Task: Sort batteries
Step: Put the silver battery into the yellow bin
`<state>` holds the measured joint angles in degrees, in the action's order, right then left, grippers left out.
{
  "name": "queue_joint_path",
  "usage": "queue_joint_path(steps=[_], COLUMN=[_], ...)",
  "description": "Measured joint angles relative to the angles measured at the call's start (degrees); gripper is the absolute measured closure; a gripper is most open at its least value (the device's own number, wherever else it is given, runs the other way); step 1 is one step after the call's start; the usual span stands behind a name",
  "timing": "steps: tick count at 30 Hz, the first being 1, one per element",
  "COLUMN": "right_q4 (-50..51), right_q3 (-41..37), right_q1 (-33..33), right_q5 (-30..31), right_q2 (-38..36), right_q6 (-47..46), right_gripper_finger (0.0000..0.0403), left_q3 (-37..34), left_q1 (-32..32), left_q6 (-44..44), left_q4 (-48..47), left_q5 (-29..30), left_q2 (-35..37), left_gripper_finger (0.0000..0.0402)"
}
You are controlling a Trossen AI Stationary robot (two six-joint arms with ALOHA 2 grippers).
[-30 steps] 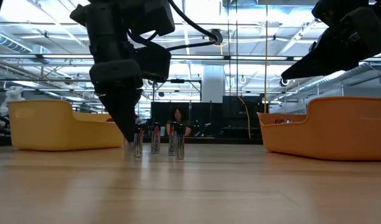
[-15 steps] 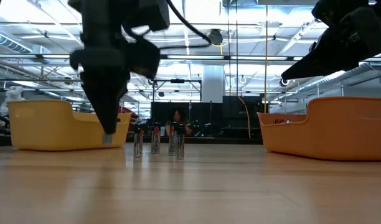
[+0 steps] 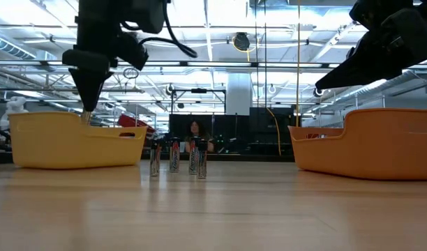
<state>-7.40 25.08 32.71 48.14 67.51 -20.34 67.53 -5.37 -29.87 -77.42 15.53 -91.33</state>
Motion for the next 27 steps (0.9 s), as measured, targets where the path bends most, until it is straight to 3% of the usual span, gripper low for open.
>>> queue_joint_path(steps=[3,6,17,27], right_q4=[0.0,0.1,0.0,0.4], right_q3=[0.0,0.0,0.0,0.0], right_q1=[0.0,0.0,0.0,0.0], right_q5=[0.0,0.0,0.0,-0.2], right_q2=[0.0,0.0,0.0,0.0], right_q6=[0.0,0.0,0.0,-0.1], right_gripper_finger=[0.0321,0.0321,0.0321,0.0321], left_q3=[0.0,0.0,0.0,-0.9], left_q1=[0.6,1.3,0.6,-3.2], left_q6=[0.3,0.7,11.5,31.9], left_q4=[0.3,0.6,16.5,29.2], left_q5=[-0.4,-0.3,-2.0,-6.7], left_q2=[0.3,0.3,0.3,0.2], left_gripper_finger=[0.0198,0.0165,0.0178,0.0178])
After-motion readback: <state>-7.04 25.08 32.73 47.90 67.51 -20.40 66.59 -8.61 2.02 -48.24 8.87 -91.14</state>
